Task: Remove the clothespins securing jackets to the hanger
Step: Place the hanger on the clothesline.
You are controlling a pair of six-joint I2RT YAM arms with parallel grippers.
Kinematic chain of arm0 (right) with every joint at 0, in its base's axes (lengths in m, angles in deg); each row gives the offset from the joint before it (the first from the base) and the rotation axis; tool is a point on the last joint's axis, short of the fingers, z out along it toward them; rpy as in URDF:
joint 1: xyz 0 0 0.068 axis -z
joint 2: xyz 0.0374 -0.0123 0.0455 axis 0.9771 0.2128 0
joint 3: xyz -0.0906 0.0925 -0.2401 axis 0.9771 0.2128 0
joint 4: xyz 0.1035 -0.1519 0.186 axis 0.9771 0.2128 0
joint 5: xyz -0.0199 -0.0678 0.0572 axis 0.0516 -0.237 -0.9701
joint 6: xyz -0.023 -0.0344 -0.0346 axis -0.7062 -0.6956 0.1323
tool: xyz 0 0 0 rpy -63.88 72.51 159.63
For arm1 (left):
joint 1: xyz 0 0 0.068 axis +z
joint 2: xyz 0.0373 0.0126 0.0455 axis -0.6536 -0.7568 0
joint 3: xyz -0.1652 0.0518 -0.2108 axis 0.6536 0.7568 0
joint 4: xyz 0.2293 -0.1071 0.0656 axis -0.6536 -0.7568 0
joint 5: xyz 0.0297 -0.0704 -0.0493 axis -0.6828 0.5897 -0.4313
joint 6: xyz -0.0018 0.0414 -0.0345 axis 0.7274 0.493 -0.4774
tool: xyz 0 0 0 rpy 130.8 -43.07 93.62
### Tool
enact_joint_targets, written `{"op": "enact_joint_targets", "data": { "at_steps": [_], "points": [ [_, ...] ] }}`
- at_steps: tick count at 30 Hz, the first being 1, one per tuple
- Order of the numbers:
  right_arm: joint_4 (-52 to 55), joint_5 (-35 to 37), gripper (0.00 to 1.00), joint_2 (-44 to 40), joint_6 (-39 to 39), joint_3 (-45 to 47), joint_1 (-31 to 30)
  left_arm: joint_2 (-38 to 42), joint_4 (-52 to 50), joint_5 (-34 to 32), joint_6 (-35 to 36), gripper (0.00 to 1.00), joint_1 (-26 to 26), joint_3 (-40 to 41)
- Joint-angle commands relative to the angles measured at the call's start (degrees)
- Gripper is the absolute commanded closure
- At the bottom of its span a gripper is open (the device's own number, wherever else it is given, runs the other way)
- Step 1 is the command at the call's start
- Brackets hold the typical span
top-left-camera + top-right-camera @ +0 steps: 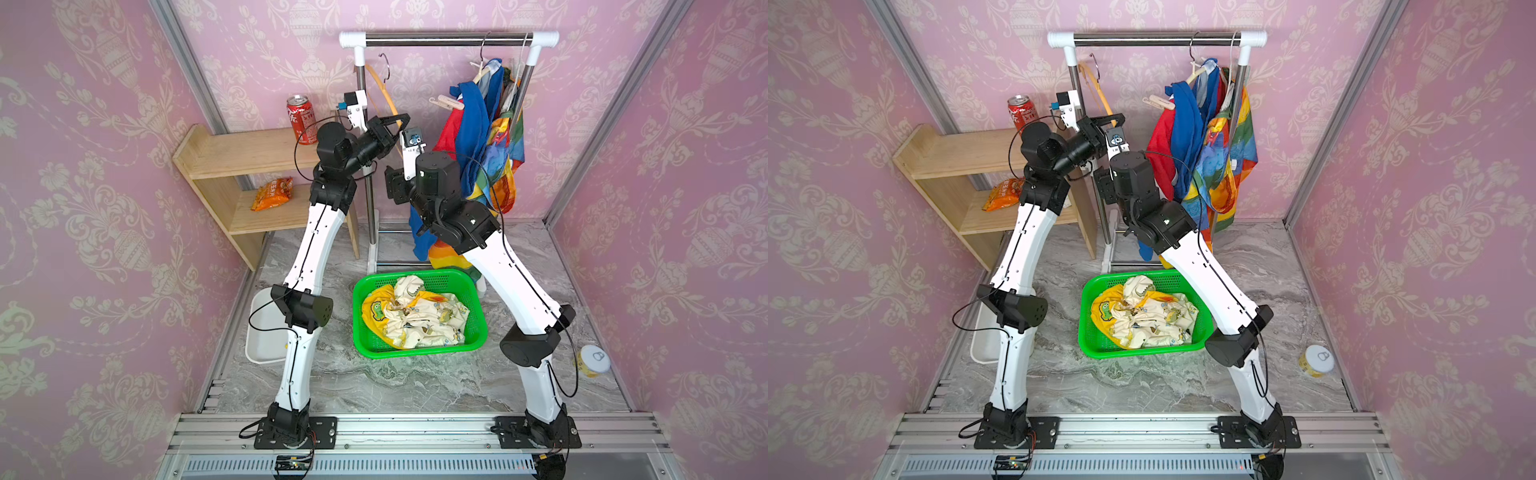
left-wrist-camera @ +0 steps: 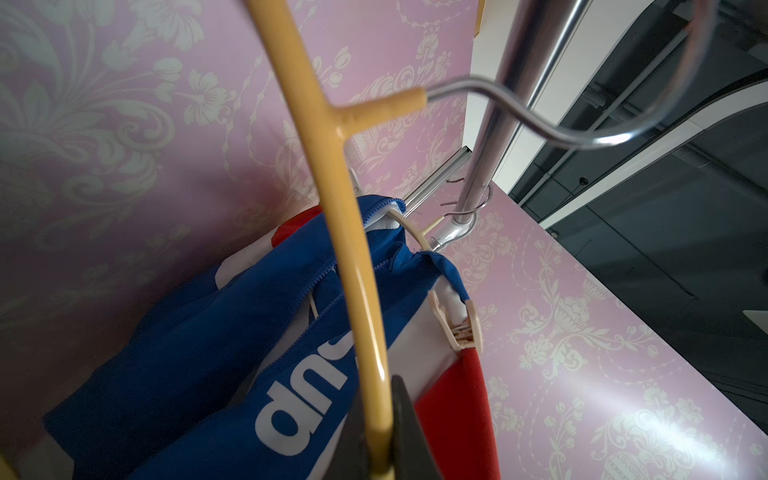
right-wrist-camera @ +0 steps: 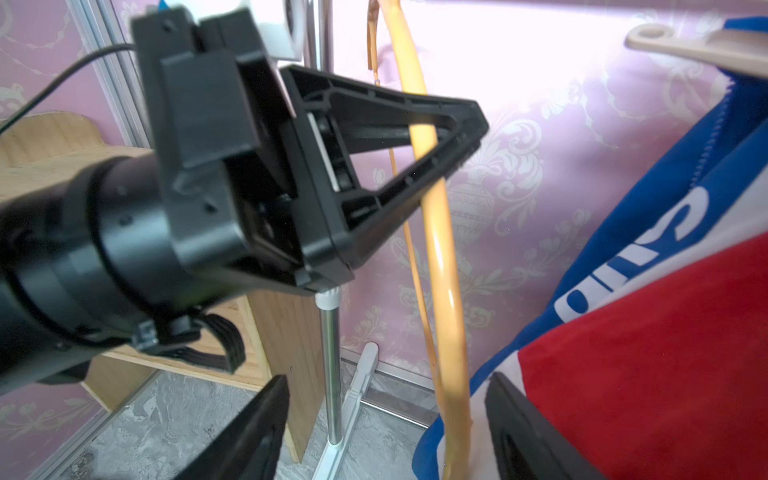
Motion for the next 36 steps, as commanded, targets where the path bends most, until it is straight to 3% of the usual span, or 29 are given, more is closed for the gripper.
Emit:
{"op": "enact_joint_targets", "data": {
  "at_steps": [1,6,10,18,26,29,33,36],
  "points": [
    [-0.6,3.7,0.28,-4.0,-0.3,6.3,-0.2,1.7,4.7,-1.9,-1.5,1.0,1.1,-1.2],
    [-9.8,0.1,0.33,-12.3,-0.1,20.8,1.4,2.8,4.6,-1.6,-1.5,1.0,1.5,-1.1],
    [-13.3,-0.8,0.39,-15.3,1.0,25.8,2.3,2.8,7.0,-1.2,-4.1,1.0,1.5,-1.1],
    [-16.8,-2.7,0.47,-14.4,1.1,26.0,2.6,4.2,8.1,0.8,-6.1,1.0,1.0,-0.5],
    [-12.5,-2.7,0.64,-8.8,0.6,17.3,2.7,6.2,7.7,2.3,-6.1,1.0,0.9,0.3],
    [-12.9,-2.7,0.75,-7.8,-0.1,16.1,2.8,6.6,6.9,3.2,-6.1,1.0,0.8,0.5],
    [-11.0,-2.7,0.99,-5.4,-0.4,11.9,2.7,6.8,6.2,3.8,-5.9,1.0,0.9,0.5],
    [-11.9,-2.5,1.0,-5.1,0.0,11.6,2.7,6.9,5.2,4.2,-5.5,1.0,0.9,0.6]
  ]
}}
